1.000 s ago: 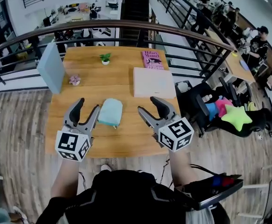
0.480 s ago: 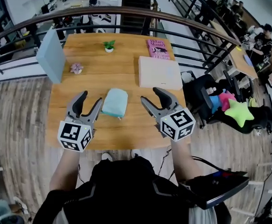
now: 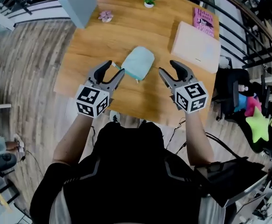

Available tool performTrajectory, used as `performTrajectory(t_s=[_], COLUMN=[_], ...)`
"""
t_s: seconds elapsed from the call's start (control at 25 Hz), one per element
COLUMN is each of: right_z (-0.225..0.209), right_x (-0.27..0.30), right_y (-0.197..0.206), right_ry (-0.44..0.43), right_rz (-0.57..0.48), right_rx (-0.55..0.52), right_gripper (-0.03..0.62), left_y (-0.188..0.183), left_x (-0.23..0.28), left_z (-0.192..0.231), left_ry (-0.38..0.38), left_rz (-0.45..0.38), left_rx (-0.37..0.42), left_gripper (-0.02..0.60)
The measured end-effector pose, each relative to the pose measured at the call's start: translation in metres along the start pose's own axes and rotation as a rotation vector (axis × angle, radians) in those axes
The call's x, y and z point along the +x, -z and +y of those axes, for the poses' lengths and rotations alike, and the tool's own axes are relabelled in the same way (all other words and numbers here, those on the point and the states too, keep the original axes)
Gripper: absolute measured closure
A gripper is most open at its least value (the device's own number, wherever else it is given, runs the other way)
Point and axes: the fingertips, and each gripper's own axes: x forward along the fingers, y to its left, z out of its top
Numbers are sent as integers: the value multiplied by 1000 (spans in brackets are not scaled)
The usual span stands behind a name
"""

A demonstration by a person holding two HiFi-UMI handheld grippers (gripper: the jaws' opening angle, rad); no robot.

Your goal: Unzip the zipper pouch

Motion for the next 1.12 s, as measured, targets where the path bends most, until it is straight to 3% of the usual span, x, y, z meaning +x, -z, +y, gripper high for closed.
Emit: performTrajectory(t_s=[0.4, 0.64, 0.8, 1.12], right_z=[6, 33, 42, 61], right_x=[59, 93, 114, 136], right_y=[82, 125, 155, 204], right_ry=[-217, -356, -415, -496], right_rz=[147, 239, 300, 419], right_rx=[-39, -143, -274, -377], right_gripper=[382, 390, 396, 414], left_y=[86, 126, 140, 151], left_x=[18, 2, -3, -31], left_z=[-10, -11, -14, -11], left_ry=[-108, -194, -207, -260], left_rz=[133, 202, 225, 234], left_rx=[-96, -165, -184, -221], left_gripper=[337, 339, 339, 341])
